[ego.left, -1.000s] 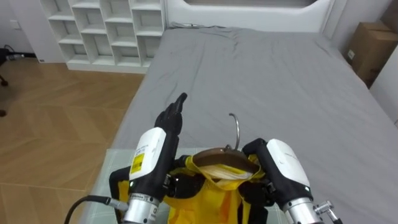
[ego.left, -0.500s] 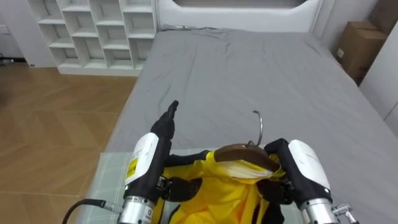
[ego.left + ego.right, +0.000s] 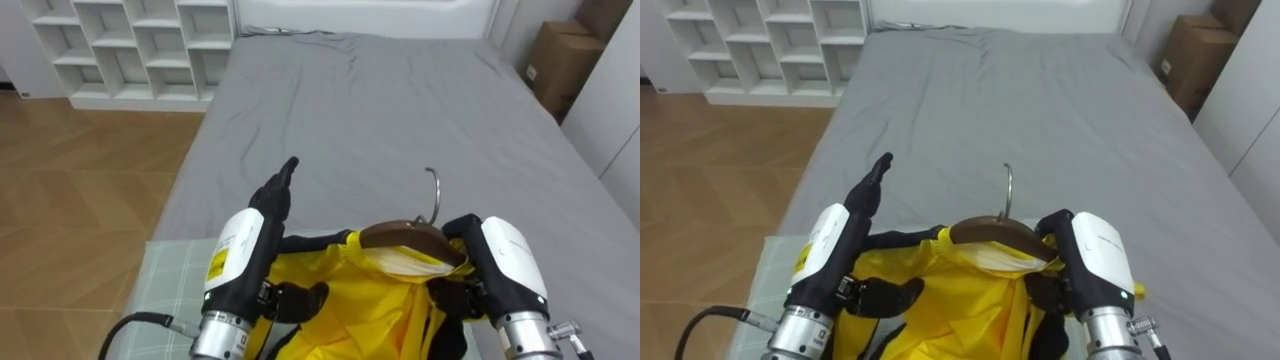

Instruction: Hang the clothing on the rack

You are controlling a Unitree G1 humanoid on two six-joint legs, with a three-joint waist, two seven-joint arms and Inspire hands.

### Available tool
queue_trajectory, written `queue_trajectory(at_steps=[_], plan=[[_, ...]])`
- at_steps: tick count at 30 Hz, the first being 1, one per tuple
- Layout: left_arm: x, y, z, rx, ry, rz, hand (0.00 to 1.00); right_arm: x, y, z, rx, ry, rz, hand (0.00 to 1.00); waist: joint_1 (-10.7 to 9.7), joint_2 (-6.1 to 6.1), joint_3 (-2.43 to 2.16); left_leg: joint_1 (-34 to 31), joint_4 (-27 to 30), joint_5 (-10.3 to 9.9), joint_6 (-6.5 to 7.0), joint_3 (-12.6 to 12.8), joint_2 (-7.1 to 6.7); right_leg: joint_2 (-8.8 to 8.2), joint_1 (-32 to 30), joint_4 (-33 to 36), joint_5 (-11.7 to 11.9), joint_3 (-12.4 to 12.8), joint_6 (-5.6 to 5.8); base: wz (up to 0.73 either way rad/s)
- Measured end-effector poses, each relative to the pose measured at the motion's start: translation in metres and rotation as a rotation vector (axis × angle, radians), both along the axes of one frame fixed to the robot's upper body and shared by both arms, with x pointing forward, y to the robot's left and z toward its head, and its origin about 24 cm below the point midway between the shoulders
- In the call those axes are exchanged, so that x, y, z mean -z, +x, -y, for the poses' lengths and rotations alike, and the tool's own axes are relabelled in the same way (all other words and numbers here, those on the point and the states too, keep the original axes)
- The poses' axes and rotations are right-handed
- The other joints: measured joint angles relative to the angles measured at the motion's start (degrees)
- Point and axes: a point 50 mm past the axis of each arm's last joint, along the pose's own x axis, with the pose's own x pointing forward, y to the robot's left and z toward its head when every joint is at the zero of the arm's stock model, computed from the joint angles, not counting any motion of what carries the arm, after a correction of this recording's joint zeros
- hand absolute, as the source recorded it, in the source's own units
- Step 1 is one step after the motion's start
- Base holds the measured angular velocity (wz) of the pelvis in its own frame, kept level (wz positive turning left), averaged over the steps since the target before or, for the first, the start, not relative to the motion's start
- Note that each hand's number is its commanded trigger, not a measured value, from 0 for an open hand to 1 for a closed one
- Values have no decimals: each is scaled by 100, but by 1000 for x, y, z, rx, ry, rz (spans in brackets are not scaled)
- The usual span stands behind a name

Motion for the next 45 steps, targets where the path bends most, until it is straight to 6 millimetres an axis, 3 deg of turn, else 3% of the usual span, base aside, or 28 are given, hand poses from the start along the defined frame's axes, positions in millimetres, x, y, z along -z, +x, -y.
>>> queue_trajectory(at_steps=[16,25,29,35,37,38,39,40,42,44,45], plan=[[-1,2,-13,-37,-12,-5,0,-1,0,21,68,-54,24,100,46,2,-1,158,4,0,1,56,6,-11,110,66,-1,11,1,-1],[10,-1,-34,-123,-34,-67,0,-3,-3,39,169,-49,63,100,-5,18,-6,182,90,-23,33,137,41,-8,116,166,-1,24,5,-1],[19,-1,-49,-192,-43,-105,0,6,-7,54,239,-53,31,100,-87,9,-8,146,148,-35,53,147,45,-14,101,173,3,24,10,0],[22,-1,-57,-233,-57,-118,0,12,-16,60,273,-52,13,100,-114,-36,-26,213,116,-43,53,397,96,11,-31,253,5,160,13,-20],[23,-2,-58,-237,-55,-121,0,12,-16,60,276,-41,12,100,6,-49,-28,288,66,-63,30,678,149,29,-113,305,13,164,4,-67],[23,-2,-60,-245,-55,-121,0,13,-16,59,274,-30,9,100,126,-54,-26,352,74,-112,1,876,208,39,-176,371,27,51,-3,-98],[23,-2,-61,-252,-58,-121,0,14,-16,58,268,-30,4,100,202,-57,-25,408,119,-176,-26,1071,269,-3,-223,442,37,-354,-20,-95],[23,-2,-62,-254,-62,-122,0,15,-16,58,267,-30,0,100,231,-59,-26,431,163,-215,-39,1171,308,-29,-247,482,38,-575,-22,-94],[23,-2,-62,-258,-79,-124,0,22,-18,59,277,-28,-28,100,481,-44,-23,474,417,-443,-98,1640,539,-149,-431,731,34,-1512,-19,-107],[26,-2,-62,-261,-82,-137,0,29,-20,61,284,-31,-60,100,529,-19,-16,478,686,-617,-131,1823,707,-205,-538,1022,-16,-1862,61,-70],[29,-3,-60,-261,-94,-148,0,31,-20,62,291,-26,-73,100,523,-19,-15,472,809,-700,-146,1930,748,-251,-634,1219,-91,-1900,107,-48]])
